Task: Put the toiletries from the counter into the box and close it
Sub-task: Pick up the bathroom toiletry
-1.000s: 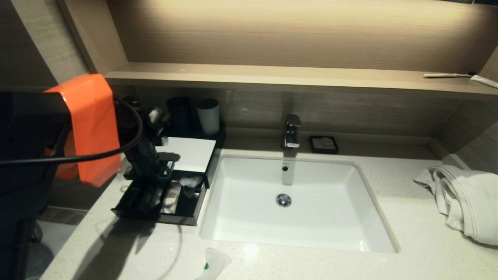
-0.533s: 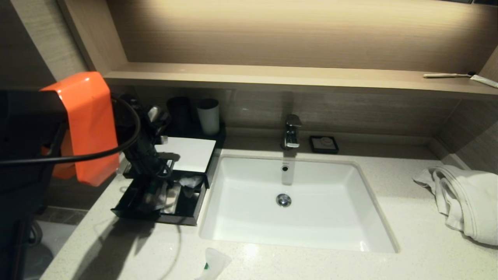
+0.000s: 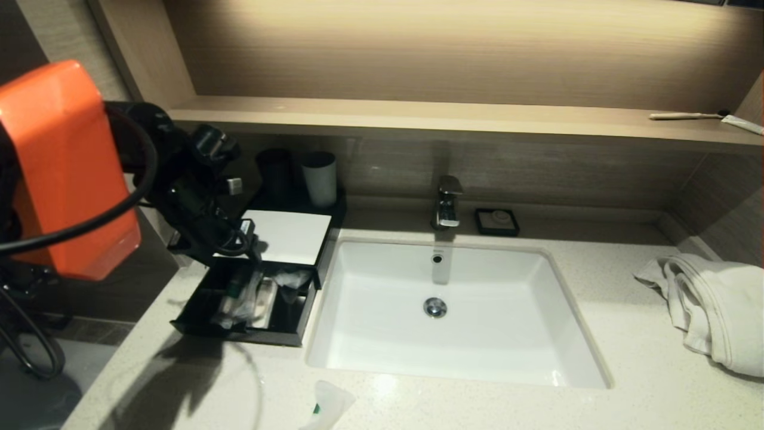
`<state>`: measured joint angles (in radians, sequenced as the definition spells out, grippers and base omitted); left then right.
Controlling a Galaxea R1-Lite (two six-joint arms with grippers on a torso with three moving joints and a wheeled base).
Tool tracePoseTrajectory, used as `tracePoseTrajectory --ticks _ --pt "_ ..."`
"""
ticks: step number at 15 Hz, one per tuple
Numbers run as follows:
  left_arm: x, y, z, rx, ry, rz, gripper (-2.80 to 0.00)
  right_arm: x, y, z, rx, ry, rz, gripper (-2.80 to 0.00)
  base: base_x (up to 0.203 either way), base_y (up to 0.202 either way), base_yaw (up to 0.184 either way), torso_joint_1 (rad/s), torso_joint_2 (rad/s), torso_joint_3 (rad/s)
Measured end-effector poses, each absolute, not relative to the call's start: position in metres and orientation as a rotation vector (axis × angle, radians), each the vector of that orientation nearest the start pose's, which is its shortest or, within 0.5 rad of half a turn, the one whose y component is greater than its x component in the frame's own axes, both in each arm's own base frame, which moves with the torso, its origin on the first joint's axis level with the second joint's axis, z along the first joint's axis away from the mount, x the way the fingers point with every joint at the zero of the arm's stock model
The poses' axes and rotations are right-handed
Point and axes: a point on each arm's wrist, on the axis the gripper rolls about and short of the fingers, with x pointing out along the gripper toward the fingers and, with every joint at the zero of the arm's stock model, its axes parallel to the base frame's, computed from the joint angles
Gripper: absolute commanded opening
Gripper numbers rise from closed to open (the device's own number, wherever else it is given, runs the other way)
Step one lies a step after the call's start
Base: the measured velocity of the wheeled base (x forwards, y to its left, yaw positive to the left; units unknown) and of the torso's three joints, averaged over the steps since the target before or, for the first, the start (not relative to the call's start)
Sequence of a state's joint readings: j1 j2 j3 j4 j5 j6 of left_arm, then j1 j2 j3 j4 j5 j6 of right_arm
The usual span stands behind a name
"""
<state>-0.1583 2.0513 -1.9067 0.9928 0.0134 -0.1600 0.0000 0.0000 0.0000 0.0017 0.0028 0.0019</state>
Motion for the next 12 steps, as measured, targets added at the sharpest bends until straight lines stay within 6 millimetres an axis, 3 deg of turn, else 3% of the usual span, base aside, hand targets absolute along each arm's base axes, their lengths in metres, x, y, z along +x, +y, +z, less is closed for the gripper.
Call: tracePoseTrajectory --ticks 3,6,12 --pt "0.331 -0.061 0.246 -0.018 1.102 -0.074 -2.8 -0.023 0.0 0.075 0.002 0.002 0.002 -2.8 0.0 0.0 0.0 0.0 0.0 0.0" --pt "0.298 -0.064 0.248 0.055 1.135 -0.147 -2.8 -0.023 0.0 0.075 0.002 0.002 0.002 -2.8 0.0 0.0 0.0 0.0 0.0 0.0" --pt "0.237 -0.113 0.245 0.072 1.188 -0.29 -2.8 -0.023 0.0 0.075 0.002 0.002 0.003 -2.8 0.0 0.0 0.0 0.0 0.0 0.0"
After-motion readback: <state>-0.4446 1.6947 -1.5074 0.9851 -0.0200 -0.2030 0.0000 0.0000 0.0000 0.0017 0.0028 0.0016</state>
